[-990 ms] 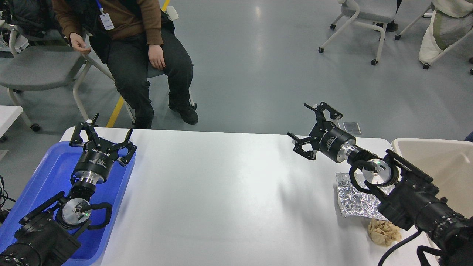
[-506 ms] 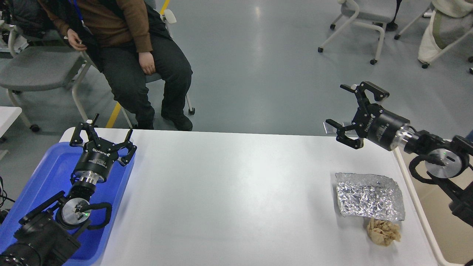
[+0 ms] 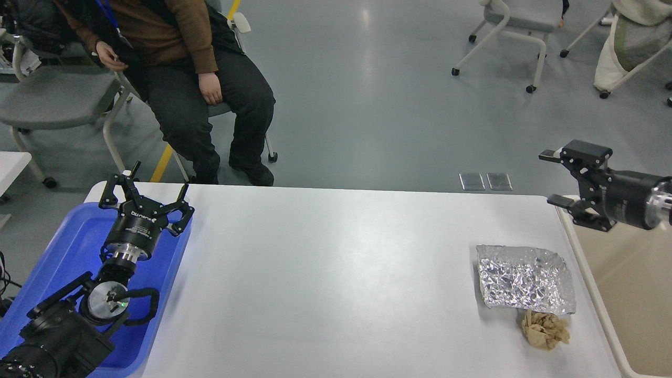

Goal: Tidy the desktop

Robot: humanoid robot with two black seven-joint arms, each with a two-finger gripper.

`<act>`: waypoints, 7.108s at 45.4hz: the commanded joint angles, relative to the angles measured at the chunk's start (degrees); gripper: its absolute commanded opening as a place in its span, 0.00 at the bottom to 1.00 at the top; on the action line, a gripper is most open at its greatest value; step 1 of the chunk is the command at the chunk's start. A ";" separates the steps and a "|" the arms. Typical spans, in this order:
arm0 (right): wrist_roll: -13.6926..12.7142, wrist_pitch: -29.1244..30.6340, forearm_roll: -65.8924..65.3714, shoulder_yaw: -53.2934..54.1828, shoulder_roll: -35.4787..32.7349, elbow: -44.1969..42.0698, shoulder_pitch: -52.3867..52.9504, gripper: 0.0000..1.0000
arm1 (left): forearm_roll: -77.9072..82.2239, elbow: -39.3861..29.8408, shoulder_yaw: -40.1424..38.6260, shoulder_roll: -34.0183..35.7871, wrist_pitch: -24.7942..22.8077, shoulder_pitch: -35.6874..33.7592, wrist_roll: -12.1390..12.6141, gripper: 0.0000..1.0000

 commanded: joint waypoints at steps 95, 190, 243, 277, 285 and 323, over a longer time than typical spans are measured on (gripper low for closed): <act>17.59 -40.14 -30.28 -46.10 19.95 -28.19 -1.66 0.81 | 0.08 0.00 0.00 0.05 -0.17 0.00 0.06 1.00; 30.25 -11.14 -11.56 -32.57 -10.29 -20.62 10.47 0.00 | 0.08 0.00 0.09 0.05 -0.17 0.00 0.06 1.00; -1.05 -26.51 38.18 -27.73 24.51 -56.93 -3.76 0.00 | 0.08 0.00 0.09 0.05 -0.09 0.00 0.06 1.00; -0.61 -29.86 41.79 -27.55 27.24 -56.93 -7.28 1.00 | 0.08 0.00 0.09 0.05 -0.17 0.00 0.06 1.00; -0.61 -29.59 41.70 -27.55 26.63 -56.58 -6.31 1.00 | 0.08 0.00 0.09 0.05 -0.17 0.00 0.06 1.00; -0.08 -13.25 45.13 12.70 11.25 -20.29 -4.20 1.00 | 0.08 0.00 0.09 0.05 -0.17 0.00 0.06 1.00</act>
